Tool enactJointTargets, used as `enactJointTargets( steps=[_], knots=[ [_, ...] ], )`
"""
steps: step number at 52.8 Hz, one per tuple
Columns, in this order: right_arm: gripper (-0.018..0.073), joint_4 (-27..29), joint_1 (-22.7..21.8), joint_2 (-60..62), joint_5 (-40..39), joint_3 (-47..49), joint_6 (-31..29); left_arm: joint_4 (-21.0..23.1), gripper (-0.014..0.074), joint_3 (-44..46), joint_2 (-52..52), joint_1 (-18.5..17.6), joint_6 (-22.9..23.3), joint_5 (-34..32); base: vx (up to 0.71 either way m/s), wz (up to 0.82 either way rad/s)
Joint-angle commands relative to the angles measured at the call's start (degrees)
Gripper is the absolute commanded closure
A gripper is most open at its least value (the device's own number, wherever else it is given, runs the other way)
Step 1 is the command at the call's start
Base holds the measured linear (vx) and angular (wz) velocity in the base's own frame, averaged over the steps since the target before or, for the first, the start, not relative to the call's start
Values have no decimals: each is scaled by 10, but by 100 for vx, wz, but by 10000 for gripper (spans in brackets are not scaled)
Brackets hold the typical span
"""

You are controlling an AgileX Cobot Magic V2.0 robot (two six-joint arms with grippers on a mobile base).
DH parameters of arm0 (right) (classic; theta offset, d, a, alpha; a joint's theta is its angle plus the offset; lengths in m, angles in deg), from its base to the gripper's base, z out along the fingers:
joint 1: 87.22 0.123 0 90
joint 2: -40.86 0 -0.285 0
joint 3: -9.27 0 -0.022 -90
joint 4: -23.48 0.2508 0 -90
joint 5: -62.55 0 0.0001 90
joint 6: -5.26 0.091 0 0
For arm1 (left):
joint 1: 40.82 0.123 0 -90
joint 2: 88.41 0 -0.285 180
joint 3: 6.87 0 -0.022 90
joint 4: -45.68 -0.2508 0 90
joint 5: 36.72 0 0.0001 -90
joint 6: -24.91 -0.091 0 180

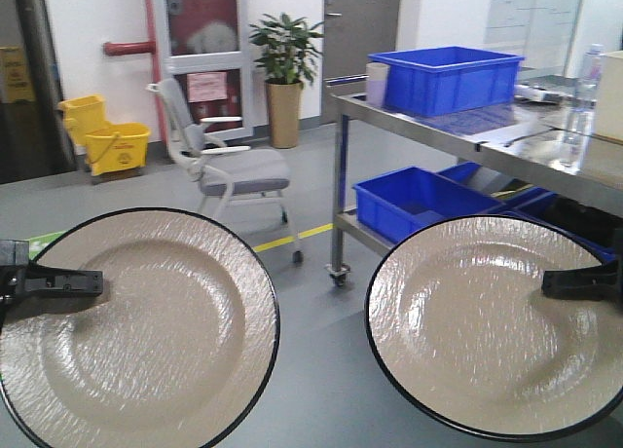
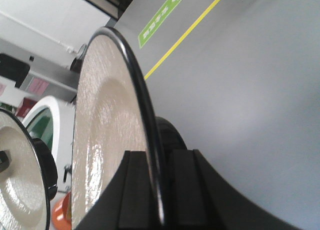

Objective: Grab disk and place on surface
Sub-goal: 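Hold both plates while the base drives to the steel table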

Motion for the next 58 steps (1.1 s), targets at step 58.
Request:
enactJointTargets(
  steps=[58],
  knots=[
    [568, 73, -2, 25, 50, 18, 0, 78, 604, 19, -25, -1, 8, 10, 43, -3]
  ],
)
